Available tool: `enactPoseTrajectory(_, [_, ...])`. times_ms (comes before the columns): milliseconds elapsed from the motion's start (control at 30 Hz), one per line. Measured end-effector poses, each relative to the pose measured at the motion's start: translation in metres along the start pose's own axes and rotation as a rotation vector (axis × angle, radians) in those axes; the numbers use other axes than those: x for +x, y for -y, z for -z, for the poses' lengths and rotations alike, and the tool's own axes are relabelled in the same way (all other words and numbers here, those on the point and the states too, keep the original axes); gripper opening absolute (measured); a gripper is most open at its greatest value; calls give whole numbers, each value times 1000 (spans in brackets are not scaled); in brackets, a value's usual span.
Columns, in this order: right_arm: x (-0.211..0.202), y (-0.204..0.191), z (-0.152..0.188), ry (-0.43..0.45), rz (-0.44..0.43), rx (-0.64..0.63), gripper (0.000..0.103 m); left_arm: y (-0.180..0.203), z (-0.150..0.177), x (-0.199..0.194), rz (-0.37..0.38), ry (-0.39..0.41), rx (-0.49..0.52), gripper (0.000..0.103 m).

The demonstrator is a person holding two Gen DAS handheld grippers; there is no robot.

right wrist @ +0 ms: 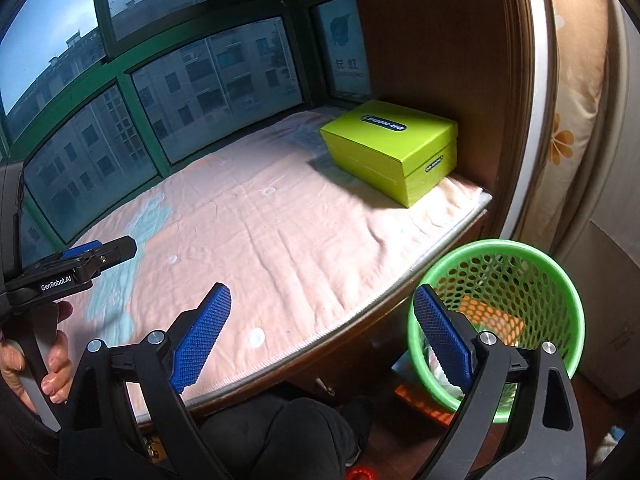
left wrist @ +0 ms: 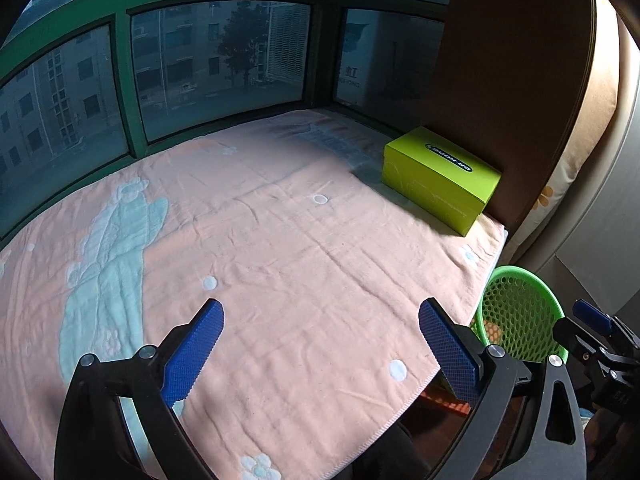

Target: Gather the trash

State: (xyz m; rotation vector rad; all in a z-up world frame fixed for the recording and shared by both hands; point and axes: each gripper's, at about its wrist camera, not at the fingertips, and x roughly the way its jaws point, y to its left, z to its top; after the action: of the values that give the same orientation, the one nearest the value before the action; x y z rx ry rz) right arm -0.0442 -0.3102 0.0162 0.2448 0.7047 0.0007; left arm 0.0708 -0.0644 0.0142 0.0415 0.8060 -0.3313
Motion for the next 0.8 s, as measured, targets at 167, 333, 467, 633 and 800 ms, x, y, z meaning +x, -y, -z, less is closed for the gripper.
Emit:
enactPoseTrajectory(167, [-1,-15,1,20,16,-29,94,-13,2,-13,-44,32,-9,95])
enactPoseTrajectory(333, [-1,-28,2,30,10,-53,96,-26,6,-23,-80,54,-32,96])
enactPoseTrajectory(467, [0,-36,2,29,0,-67,96,-35,9,-29,-103,64,-46,96])
enactPoseTrajectory(633, [0,-45,3,31,-13,-78,96,-40,13,-34,-138,76,-42,96])
enactPoseTrajectory(800, [-1,-50,4,29,-21,-83,97,-43,16,-39,-147,87,-50,96])
